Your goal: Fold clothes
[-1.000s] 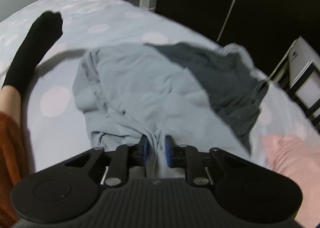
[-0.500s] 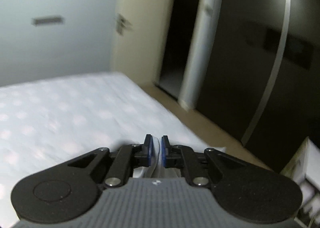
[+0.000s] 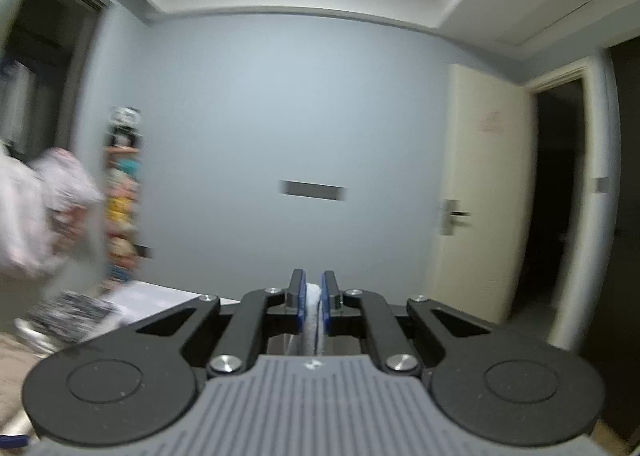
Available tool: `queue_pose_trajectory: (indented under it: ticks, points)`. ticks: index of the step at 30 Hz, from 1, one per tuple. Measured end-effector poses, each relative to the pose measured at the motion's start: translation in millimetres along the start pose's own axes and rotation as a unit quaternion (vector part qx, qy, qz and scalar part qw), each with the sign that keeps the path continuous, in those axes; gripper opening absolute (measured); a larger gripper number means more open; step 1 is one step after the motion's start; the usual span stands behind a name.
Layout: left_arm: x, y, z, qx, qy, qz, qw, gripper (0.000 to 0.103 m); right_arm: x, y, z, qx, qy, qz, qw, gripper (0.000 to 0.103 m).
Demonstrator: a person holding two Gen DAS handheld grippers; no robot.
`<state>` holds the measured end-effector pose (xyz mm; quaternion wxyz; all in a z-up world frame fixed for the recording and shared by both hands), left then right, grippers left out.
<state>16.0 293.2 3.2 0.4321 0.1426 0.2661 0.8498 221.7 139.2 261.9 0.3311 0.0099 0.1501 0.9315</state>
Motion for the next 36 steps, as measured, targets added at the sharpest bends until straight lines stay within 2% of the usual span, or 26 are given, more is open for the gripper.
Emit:
queue_pose_trajectory:
  ticks: [1,4,7,9,12,13,17,22,29,31,34,36]
  points:
    - [8.6,3.1,1.2,-0.002,0.002,0.011,0.9999,0.087,13.8,-4.2,-2.2,0.002,0.001,0.021,1.0,0.009]
    - [29.2,-2.3,-4.0,0.011,0.008,0.037,0.9992,0.087,51.7,-32.5,-41.6,0.038,0.024,0.066,0.997,0.009]
    - [45.0,-16.0,-18.5,0.039,0.007,0.054,0.9977,0.087,74.3,-68.1,-115.5,0.112,0.051,0.09,0.988,0.009]
    - [48.4,-29.6,-32.1,0.064,-0.001,0.06,0.9962,0.087,74.6,-91.1,-184.6,0.176,0.069,0.096,0.977,0.007]
    - [48.2,-49.9,-51.9,0.097,-0.02,0.063,0.9931,0.087,70.6,-116.2,-281.6,0.271,0.094,0.096,0.953,0.007]
    - [47.7,-56.0,-58.3,0.107,-0.026,0.063,0.9919,0.087,64.6,-121.5,-303.5,0.296,0.096,0.087,0.946,0.007]
    - [39.2,-80.8,-82.2,0.146,-0.051,0.035,0.9873,0.087,35.2,-139.0,-381.2,0.388,0.098,0.046,0.915,0.007]
    - [19.3,-122.9,-110.4,0.188,-0.07,-0.015,0.9797,0.087,1.4,-150.2,-460.8,0.492,0.082,0.004,0.866,0.007]
    - [20.6,-199.6,-157.3,0.256,-0.051,-0.038,0.9646,0.087,-0.2,-147.4,-447.4,0.489,0.05,0.02,0.871,0.014]
    - [22.9,-216.9,-166.9,0.272,-0.027,-0.05,0.9605,0.087,-0.6,-146.6,-442.6,0.487,0.041,0.025,0.872,0.028]
    - [20.1,-235.2,-180.2,0.292,0.023,-0.082,0.9526,0.087,-1.1,-145.4,-435.4,0.484,0.027,0.033,0.874,0.034]
    - [17.9,-244.8,-189.6,0.306,0.033,-0.084,0.9477,0.086,-1.5,-144.7,-430.5,0.481,0.018,0.038,0.875,0.035]
Point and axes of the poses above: each gripper's, at about its wrist camera, not at the fingertips, and y roughly against the way its jaws point, x to its left, z to its top, the point moved 10 cm from there along -y, roughly the way its jaws point, and after that the axes turned 11 degrees about x, right-handed, at the moved point
